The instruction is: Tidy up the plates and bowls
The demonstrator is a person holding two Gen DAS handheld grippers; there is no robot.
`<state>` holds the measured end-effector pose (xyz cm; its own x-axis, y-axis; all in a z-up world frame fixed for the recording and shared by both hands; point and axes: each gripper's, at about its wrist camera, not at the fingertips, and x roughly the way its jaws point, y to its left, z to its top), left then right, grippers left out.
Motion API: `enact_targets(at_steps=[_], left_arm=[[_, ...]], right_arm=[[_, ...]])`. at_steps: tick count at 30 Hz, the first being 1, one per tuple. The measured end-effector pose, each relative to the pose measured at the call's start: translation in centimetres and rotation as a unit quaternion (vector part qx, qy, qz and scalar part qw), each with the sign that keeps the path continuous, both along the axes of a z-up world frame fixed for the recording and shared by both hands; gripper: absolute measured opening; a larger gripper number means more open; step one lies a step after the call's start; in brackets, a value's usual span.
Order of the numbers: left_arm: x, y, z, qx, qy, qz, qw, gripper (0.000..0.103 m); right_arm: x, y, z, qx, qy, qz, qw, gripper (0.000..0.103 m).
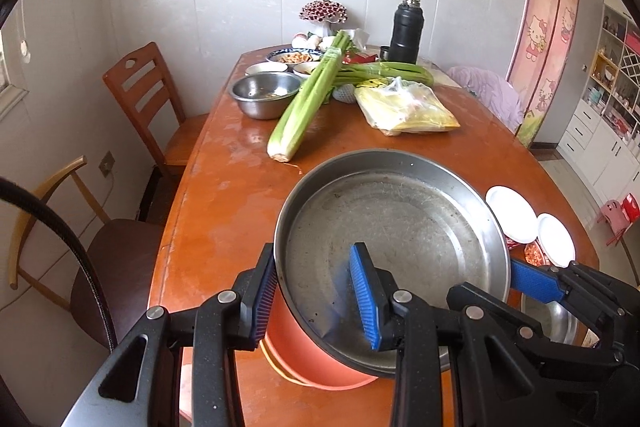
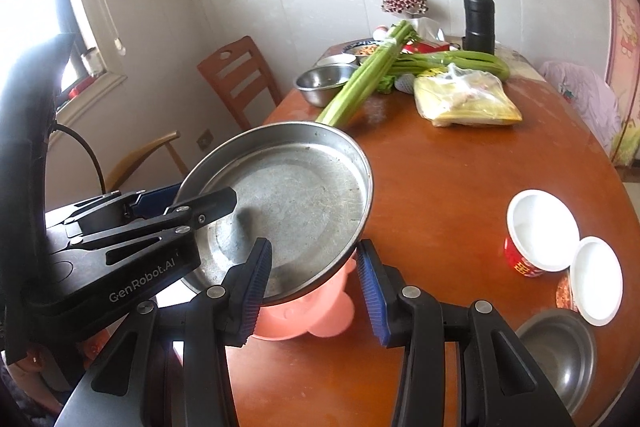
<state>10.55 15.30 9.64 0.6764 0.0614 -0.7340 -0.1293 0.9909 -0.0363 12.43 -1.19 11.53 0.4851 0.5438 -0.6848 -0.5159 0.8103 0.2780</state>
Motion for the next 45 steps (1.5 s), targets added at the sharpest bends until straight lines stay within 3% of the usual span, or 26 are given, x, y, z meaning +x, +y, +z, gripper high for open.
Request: enact_targets(at_steps=[15, 25, 45], left_arm=[[-0.6, 2.7, -2.0, -0.022, -0.005, -0.005, 0.9997, 0.036], [-0.6, 5.1, -5.2, -0.047, 0.004, 0.013, 0.9988, 0.036], [0.2, 5.3, -9.9, -0.074, 0.038, 0.011, 0.9965, 0.036]], right_arm=[[0.1, 2.9, -1.6, -0.026, 0.003, -0.001, 1.0, 0.047], [0.6, 6.1, -5.3, -0.06, 0.032, 0.023, 0.997, 0.047], [0.6, 6.6, -8.9, -0.091, 0.055, 0.028, 0.994, 0.047]])
